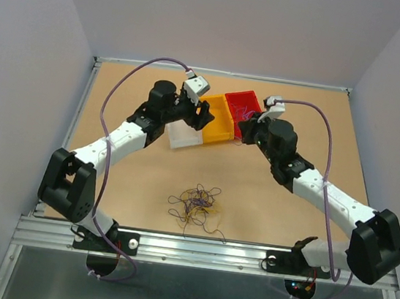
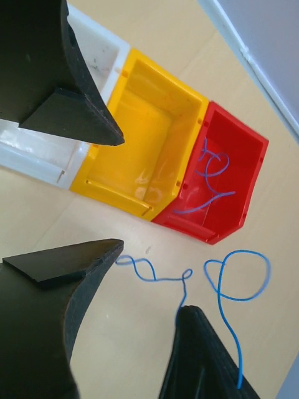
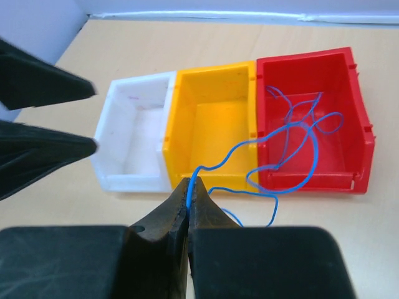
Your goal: Untangle the cables
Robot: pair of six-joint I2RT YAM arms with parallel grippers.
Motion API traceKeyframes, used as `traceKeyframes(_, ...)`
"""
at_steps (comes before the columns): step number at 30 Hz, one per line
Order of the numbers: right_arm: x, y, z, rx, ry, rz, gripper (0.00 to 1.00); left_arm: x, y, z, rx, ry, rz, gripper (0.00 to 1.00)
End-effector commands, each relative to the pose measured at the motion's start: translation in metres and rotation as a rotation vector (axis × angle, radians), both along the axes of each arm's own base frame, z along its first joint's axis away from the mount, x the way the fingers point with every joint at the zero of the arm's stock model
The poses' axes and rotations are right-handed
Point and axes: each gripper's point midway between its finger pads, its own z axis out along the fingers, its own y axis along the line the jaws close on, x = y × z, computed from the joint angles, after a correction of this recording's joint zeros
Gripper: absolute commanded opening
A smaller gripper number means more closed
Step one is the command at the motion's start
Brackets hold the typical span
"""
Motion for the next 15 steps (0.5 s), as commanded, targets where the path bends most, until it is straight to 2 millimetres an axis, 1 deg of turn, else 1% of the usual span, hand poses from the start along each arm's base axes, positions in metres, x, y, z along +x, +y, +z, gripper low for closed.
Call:
traceKeyframes(1,0.021,0.007,0.044,0.048,-0.048,0.017,0.01,0.001,0.013,0.051,-0.089,-0.124,0.043,0.73)
traceKeyframes(2,0.025,0.007,0.045,0.042,-0.044,0.014,0.01,0.002,0.013,0.053,-0.090,-0.130,0.046,0.73)
traceKeyframes(3,0.033,0.009,0.049,0.037,-0.049,0.003,0.00,0.004,0.015,0.051,-0.086,-0.127,0.058,0.73)
traceKeyframes(4,0.038,0.008,0.048,0.023,-0.047,-0.009,0.01,0.004,0.015,0.052,-0.085,-0.132,0.057,0.73)
traceKeyframes(7,0.054,0.006,0.054,0.007,-0.055,-0.040,0.01,0.006,0.015,0.049,-0.081,-0.128,0.060,0.73)
traceKeyframes(12,0.074,-0.001,0.054,-0.025,-0.057,-0.093,0.01,0.007,0.014,0.044,-0.075,-0.122,0.056,0.73)
traceKeyframes(14,0.084,-0.002,0.052,-0.031,-0.052,-0.105,0.01,0.007,0.015,0.045,-0.076,-0.125,0.062,0.73)
traceKeyframes(15,0.093,-0.007,0.048,-0.038,-0.043,-0.128,0.01,0.007,0.016,0.046,-0.077,-0.128,0.067,0.73)
